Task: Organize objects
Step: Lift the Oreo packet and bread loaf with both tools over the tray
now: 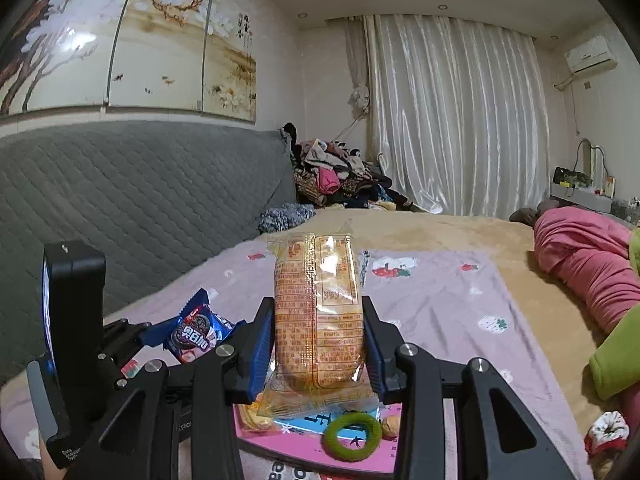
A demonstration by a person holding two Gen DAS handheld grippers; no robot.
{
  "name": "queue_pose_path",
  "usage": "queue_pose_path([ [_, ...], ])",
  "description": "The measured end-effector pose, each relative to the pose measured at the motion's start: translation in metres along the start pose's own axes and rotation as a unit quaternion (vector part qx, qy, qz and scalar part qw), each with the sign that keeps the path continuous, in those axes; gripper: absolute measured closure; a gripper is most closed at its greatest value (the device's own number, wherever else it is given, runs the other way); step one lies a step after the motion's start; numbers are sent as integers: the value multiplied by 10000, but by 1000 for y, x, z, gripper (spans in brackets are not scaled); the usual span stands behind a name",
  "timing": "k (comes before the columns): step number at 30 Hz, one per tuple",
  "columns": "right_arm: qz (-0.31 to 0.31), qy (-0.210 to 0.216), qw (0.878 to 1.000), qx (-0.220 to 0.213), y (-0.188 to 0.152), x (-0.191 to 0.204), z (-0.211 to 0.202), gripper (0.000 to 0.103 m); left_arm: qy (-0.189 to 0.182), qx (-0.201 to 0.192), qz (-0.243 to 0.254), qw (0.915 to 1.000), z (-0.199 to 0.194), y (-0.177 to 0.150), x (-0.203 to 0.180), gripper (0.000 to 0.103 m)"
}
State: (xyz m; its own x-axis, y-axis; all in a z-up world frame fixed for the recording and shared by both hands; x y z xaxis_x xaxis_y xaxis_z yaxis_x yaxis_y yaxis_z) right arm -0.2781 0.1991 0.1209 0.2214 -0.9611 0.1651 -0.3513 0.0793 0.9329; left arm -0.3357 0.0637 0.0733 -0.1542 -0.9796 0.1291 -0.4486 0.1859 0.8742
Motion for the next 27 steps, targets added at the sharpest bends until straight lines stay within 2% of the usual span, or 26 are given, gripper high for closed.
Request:
queue_pose_path([
  [9, -26, -141, 9995, 269, -37, -16, 46, 63, 83, 319, 36, 9994, 53, -33, 3, 41],
  [11, 8, -193, 9993, 311, -42, -21, 52, 63, -24, 416, -58, 9991, 64, -39, 6, 41],
  [20, 151, -313, 9971, 677, -59, -40, 78, 63, -27, 617, -14, 9981, 80, -53, -1, 41],
  [27, 136, -343, 9968, 706, -61, -44, 78, 62, -23, 776, 55, 9970, 95, -63, -7, 41],
])
Point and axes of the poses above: each gripper's, at about its wrist camera, not at the fingertips, and z roughly the way its jaws point, x to its left, y to its top, the point moved 2 cm from there along z, roughly the way its jaws point, and after that the axes turned 8 degrees about z, right-handed, at the moved point
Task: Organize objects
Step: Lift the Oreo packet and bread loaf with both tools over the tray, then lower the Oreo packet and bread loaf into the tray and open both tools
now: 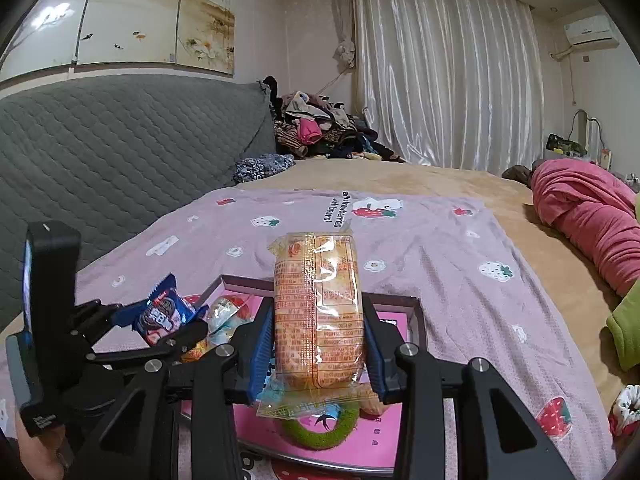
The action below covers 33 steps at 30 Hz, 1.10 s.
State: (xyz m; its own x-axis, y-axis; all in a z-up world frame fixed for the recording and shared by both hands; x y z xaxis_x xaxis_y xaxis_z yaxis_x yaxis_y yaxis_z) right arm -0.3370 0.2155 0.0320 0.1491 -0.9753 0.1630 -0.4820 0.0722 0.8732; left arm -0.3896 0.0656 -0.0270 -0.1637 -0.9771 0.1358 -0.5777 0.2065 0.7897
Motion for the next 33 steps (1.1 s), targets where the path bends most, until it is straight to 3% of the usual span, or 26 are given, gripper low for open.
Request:
queue_pose_path([
  [14, 41, -122, 9991, 396, -9, -9, 19, 62, -204, 151, 46, 9997, 18, -8, -12, 41],
  [33, 20, -74, 9893, 1455, -49, -15, 70, 62, -481, 430, 419, 9970, 39, -19, -45, 41],
])
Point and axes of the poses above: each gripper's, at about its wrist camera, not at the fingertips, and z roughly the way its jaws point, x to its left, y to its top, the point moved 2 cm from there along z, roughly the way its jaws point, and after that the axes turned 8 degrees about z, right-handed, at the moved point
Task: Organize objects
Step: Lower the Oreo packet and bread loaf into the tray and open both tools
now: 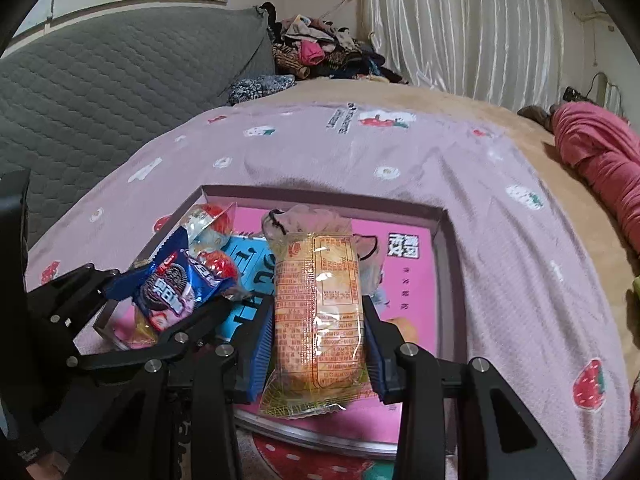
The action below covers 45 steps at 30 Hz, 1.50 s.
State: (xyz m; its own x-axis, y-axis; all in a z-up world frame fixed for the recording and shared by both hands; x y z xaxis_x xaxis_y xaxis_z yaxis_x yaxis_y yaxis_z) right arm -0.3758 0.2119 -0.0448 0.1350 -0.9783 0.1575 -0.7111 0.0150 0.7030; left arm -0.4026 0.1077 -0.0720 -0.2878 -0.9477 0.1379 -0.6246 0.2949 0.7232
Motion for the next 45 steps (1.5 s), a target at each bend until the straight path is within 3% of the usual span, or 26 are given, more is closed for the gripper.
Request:
queue_pose_path([
  [15, 59, -278, 9992, 294, -7, -12, 20, 62, -6, 329, 145, 9994, 19, -11, -12, 41],
  [27, 105, -295, 9992, 243, -5, -13, 18, 62, 105, 453, 241, 9986, 23, -13, -13, 39],
  [38, 271, -309, 9991, 39, 2, -20, 5, 40, 135, 604, 84, 9980, 17, -10, -7, 36],
  [41, 381, -287, 9988, -80, 5, -25, -3, 38, 140, 593, 78, 9981, 12, -9, -5, 23],
  [45, 442, -315, 9984, -188, 8, -27, -9, 31, 139, 563, 55, 9983, 3, -6, -4, 23],
])
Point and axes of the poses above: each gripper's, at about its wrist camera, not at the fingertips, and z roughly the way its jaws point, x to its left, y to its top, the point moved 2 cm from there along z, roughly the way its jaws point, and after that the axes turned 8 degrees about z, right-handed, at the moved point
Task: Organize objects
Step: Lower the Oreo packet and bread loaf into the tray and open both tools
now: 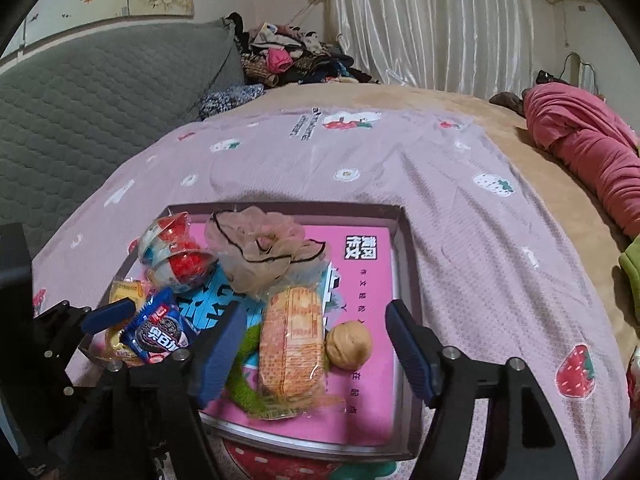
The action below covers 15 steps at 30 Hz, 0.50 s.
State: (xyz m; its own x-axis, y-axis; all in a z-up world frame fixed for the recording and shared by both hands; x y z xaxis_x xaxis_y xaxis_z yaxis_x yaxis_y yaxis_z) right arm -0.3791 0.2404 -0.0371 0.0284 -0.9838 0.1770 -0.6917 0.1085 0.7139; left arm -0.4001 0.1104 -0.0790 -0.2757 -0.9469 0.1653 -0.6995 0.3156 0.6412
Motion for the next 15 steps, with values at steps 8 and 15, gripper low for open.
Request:
queue_pose_path([
  [8, 208, 105, 9992, -320, 7, -5, -17, 25, 105, -26, -77, 9999, -9, 2, 6, 20],
  [15, 372, 341, 9967, -641, 14, -6, -36, 23, 1, -331, -171, 9993, -25, 7, 10, 10],
])
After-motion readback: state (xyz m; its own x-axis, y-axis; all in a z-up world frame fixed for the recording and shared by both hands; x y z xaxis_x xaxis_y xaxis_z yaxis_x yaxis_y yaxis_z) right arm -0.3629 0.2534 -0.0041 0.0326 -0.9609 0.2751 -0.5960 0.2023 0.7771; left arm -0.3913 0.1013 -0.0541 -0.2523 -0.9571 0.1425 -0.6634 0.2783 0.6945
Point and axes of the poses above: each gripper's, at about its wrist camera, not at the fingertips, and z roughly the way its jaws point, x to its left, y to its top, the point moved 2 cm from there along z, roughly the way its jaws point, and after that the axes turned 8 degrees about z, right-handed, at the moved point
